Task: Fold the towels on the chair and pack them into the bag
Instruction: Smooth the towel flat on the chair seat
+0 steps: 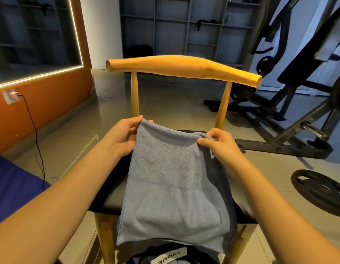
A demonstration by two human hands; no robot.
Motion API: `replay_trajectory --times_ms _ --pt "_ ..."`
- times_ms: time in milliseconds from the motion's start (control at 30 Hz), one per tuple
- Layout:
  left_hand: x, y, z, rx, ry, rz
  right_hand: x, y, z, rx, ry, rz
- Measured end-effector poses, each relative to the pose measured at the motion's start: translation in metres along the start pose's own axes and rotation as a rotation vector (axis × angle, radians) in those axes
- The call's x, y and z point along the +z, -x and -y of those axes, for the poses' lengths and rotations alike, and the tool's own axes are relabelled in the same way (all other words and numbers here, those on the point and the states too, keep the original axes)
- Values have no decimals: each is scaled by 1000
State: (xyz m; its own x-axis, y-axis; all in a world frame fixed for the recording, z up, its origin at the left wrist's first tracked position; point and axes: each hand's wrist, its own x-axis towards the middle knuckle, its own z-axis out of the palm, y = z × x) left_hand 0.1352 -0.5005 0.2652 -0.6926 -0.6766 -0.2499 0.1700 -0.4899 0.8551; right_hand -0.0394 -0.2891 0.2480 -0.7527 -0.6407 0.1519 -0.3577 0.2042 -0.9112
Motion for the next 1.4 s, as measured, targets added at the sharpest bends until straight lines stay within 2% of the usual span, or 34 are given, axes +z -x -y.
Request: replay_trajectory --times_ms 167,300,500,600,667,733,767,867,967,1067,1167,1233,1300,1400 --pt "8 -4 4 175 -218 -159 -11 -7 3 171 -100 117" --pt "4 -9 1 290 -462 -218 -14 -14 2 182 -111 75" --pt "-6 -39 -2 283 -562 -310 -10 -26 -5 226 -102 45" --pt "-16 -62 8 279 -693 -380 -4 -31 -13 269 -94 13" --pt "-23 -73 17 249 -940 -410 -1 -32 -20 318 -95 24" --pt "-23 -75 25 213 -1342 -413 -1 -33 -25 360 -64 60" --pt "-18 -74 29 261 -1449 -409 -2 -34 -27 370 -46 73" --pt "24 -57 42 460 -1382 -199 -6 -34 -27 376 -76 94" --pt "74 -40 64 403 -1295 24 -8 -25 -20 368 -150 146" --pt "99 -43 76 307 -1282 13 -6 -9 -13 319 -166 269" --pt "100 -44 81 159 -1392 20 -5 5 -8 239 -99 395" --pt "96 -44 84 122 -1402 33 -10 8 -8 204 -63 427" --pt "87 -45 86 117 -1289 14 -19 5 -13 211 -58 363" --pt "73 -43 83 44 -990 -11 -31 -7 -27 189 18 199"
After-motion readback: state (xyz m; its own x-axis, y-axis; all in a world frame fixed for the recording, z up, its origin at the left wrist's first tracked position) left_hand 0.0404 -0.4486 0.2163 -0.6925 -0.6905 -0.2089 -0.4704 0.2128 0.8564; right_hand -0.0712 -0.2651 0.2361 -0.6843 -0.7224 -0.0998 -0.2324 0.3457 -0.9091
